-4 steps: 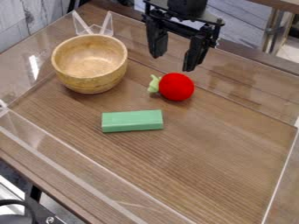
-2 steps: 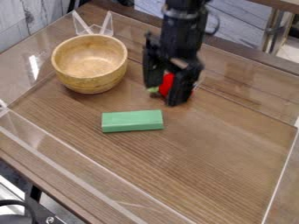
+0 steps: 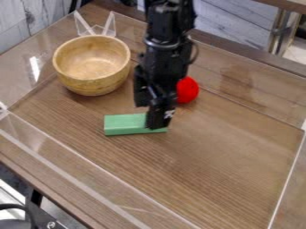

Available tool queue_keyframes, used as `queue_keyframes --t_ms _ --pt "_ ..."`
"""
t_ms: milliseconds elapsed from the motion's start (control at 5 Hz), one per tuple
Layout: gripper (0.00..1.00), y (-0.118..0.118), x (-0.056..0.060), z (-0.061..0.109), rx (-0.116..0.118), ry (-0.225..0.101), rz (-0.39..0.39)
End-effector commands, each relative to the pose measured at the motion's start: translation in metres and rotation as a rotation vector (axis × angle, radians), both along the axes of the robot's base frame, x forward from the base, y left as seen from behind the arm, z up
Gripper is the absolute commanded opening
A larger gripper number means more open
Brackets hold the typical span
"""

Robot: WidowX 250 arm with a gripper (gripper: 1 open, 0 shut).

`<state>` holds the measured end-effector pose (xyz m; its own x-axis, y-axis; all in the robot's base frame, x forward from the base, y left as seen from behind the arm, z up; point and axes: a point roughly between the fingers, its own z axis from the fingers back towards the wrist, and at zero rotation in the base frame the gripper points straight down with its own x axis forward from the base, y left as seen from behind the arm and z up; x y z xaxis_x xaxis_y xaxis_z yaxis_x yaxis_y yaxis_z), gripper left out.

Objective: Put the green stick in the brown bowl

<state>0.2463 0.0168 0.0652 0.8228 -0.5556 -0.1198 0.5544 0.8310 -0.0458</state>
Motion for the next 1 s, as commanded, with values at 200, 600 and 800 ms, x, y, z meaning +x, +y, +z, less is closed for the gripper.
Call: queue_keyframes --t_ms 200,600,800 --pt "1.00 0.029 0.008 0.000 0.000 -0.111 0.039" --pt "1.00 0.050 -0.001 -0.019 -0.011 -0.129 0.011" --pt "1.00 0.049 -0.009 -0.022 -0.018 -0.133 -0.045"
